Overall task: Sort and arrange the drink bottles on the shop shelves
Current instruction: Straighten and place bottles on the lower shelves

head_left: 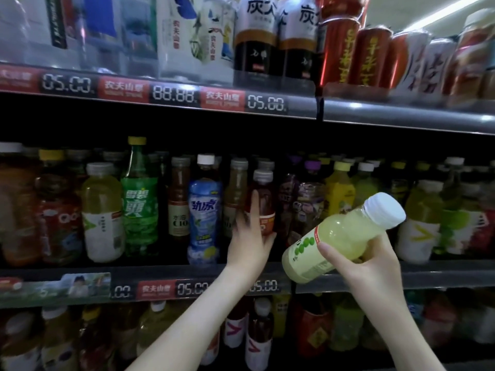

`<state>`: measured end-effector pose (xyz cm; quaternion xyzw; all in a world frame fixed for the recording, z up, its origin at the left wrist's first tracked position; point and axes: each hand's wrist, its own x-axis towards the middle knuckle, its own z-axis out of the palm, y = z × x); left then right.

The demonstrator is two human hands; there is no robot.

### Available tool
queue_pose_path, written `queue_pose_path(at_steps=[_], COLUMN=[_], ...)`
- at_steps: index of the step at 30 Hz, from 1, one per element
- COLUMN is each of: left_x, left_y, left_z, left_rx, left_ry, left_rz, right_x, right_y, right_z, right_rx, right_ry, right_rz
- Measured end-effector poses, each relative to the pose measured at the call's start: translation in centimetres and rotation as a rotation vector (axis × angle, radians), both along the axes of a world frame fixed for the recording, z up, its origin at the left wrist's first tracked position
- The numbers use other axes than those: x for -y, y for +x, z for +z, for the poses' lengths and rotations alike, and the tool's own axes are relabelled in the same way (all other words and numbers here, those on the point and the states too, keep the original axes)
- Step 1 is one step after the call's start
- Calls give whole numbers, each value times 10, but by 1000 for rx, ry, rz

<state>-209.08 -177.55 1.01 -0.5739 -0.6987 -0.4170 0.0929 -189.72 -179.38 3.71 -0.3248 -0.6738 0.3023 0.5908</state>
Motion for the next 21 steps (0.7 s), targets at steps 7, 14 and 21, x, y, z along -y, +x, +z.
queue_pose_path(at_steps=[7,14,21], left_x=[-16,3,64], left_y=[8,11,2], left_z=[10,-5,10], left_rx=[144,198,350], left_ry=[-20,266,675], left_rz=[125,-45,-175], right_x=[-7,-2,1], right_y=[4,-2,-21], right_z=[-13,-14,-15], right_rx=[-59,-130,-172], right_ry=[11,61,175], right_rz=[0,-30,-75])
